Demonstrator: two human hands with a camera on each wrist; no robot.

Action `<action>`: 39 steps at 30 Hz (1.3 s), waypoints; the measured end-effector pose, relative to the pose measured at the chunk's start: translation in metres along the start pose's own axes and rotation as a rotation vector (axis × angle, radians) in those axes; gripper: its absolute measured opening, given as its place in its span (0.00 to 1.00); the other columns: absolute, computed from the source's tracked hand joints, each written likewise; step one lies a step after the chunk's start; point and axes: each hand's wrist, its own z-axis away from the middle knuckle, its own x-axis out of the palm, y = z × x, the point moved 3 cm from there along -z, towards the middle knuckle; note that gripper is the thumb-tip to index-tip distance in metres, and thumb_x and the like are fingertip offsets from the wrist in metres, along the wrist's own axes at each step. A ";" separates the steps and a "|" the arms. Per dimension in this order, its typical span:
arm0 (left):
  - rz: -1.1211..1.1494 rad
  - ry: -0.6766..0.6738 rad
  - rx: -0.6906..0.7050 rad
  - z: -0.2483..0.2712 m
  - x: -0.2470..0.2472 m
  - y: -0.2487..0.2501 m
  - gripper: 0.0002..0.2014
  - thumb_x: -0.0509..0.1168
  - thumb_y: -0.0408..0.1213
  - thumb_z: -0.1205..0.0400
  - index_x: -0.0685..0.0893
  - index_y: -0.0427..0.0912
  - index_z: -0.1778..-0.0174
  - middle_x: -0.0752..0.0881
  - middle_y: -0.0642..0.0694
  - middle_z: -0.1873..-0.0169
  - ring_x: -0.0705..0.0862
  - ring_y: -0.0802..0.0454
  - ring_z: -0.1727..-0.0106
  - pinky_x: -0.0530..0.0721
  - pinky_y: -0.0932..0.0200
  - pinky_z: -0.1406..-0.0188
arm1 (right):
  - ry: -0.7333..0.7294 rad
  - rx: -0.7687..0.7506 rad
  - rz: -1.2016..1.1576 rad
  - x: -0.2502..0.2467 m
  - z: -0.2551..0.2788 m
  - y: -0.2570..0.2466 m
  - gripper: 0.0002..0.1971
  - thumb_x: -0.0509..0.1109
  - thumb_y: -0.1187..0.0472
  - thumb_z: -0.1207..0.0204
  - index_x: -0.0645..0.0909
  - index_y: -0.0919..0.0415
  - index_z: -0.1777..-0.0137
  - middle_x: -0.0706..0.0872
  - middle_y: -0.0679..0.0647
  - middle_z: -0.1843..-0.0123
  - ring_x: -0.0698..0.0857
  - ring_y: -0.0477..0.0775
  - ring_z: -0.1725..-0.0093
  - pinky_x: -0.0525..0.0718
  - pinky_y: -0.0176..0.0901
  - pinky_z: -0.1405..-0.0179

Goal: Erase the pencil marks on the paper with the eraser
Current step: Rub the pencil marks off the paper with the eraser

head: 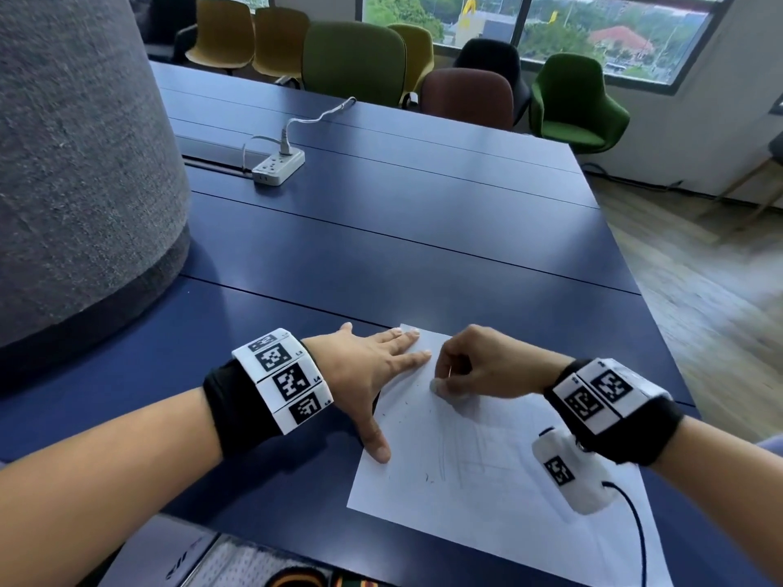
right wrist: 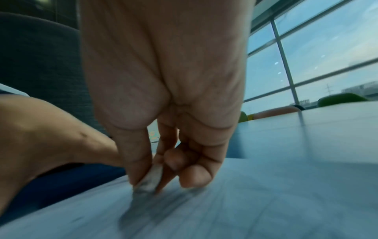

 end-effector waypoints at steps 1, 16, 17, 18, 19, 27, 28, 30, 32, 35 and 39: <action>0.005 0.006 0.000 0.000 0.000 -0.001 0.68 0.76 0.70 0.39 0.34 0.58 0.15 0.31 0.55 0.16 0.29 0.60 0.17 0.42 0.25 0.21 | 0.054 0.025 0.008 -0.006 -0.006 0.004 0.05 0.76 0.54 0.26 0.85 0.53 0.58 0.81 0.42 0.70 0.77 0.37 0.73 0.72 0.22 0.75; 0.040 0.011 0.001 -0.001 0.002 -0.003 0.68 0.77 0.70 0.40 0.35 0.60 0.15 0.31 0.58 0.16 0.28 0.62 0.18 0.41 0.24 0.21 | 0.121 0.140 -0.173 -0.002 -0.007 0.011 0.07 0.77 0.55 0.29 0.83 0.51 0.66 0.86 0.48 0.67 0.81 0.41 0.72 0.79 0.34 0.72; 0.038 0.009 0.000 -0.001 0.002 -0.003 0.68 0.77 0.70 0.40 0.35 0.60 0.15 0.31 0.57 0.16 0.28 0.62 0.18 0.42 0.24 0.21 | 0.083 0.136 -0.184 0.000 -0.005 0.008 0.07 0.77 0.55 0.29 0.83 0.51 0.66 0.87 0.48 0.68 0.81 0.42 0.73 0.80 0.34 0.72; 0.034 0.006 0.000 -0.002 0.002 -0.003 0.68 0.77 0.70 0.40 0.35 0.60 0.15 0.31 0.57 0.16 0.28 0.62 0.18 0.42 0.24 0.22 | 0.071 0.140 -0.193 0.001 -0.005 0.008 0.07 0.77 0.55 0.29 0.83 0.52 0.65 0.87 0.49 0.67 0.81 0.44 0.72 0.81 0.35 0.72; 0.029 0.003 -0.001 -0.002 0.002 -0.002 0.69 0.77 0.70 0.40 0.35 0.60 0.15 0.31 0.57 0.16 0.29 0.61 0.18 0.42 0.23 0.22 | 0.093 0.154 -0.192 -0.002 -0.006 0.011 0.07 0.78 0.55 0.29 0.84 0.53 0.64 0.86 0.49 0.66 0.81 0.45 0.71 0.81 0.36 0.72; 0.024 -0.001 -0.008 -0.001 0.001 -0.002 0.68 0.77 0.69 0.39 0.34 0.60 0.16 0.30 0.57 0.16 0.29 0.61 0.18 0.42 0.25 0.21 | 0.042 0.170 -0.224 0.006 -0.001 0.003 0.07 0.77 0.56 0.30 0.86 0.59 0.62 0.87 0.50 0.69 0.82 0.46 0.73 0.82 0.38 0.71; 0.024 -0.003 -0.008 -0.001 0.001 -0.002 0.68 0.77 0.69 0.39 0.34 0.60 0.16 0.30 0.57 0.16 0.29 0.61 0.18 0.42 0.25 0.21 | 0.048 0.172 -0.207 0.005 -0.001 0.002 0.07 0.77 0.56 0.30 0.86 0.59 0.63 0.86 0.49 0.69 0.82 0.45 0.72 0.81 0.37 0.71; 0.023 -0.001 -0.007 -0.001 0.001 -0.002 0.68 0.77 0.69 0.40 0.34 0.60 0.16 0.31 0.57 0.16 0.29 0.61 0.18 0.42 0.24 0.21 | 0.160 0.194 -0.158 -0.003 -0.004 0.008 0.07 0.77 0.57 0.29 0.85 0.60 0.63 0.84 0.47 0.67 0.81 0.44 0.71 0.79 0.34 0.71; 0.021 -0.001 -0.007 -0.001 0.001 -0.001 0.68 0.77 0.69 0.39 0.34 0.60 0.15 0.31 0.57 0.16 0.29 0.61 0.18 0.42 0.24 0.21 | 0.249 0.214 -0.155 -0.006 -0.004 0.011 0.07 0.76 0.59 0.29 0.85 0.62 0.61 0.84 0.48 0.65 0.80 0.44 0.69 0.77 0.32 0.72; 0.026 -0.006 -0.013 0.000 0.000 -0.001 0.68 0.77 0.69 0.39 0.34 0.60 0.15 0.31 0.57 0.16 0.29 0.61 0.18 0.42 0.24 0.21 | 0.157 0.152 -0.140 0.005 0.004 0.003 0.07 0.76 0.58 0.28 0.85 0.61 0.61 0.84 0.45 0.68 0.79 0.40 0.71 0.74 0.27 0.74; 0.023 -0.010 -0.015 0.000 0.000 -0.001 0.68 0.77 0.69 0.39 0.34 0.60 0.15 0.30 0.57 0.16 0.29 0.60 0.17 0.42 0.24 0.21 | 0.068 0.153 -0.190 0.008 0.006 -0.001 0.07 0.77 0.58 0.29 0.84 0.59 0.64 0.86 0.47 0.70 0.80 0.40 0.74 0.80 0.35 0.71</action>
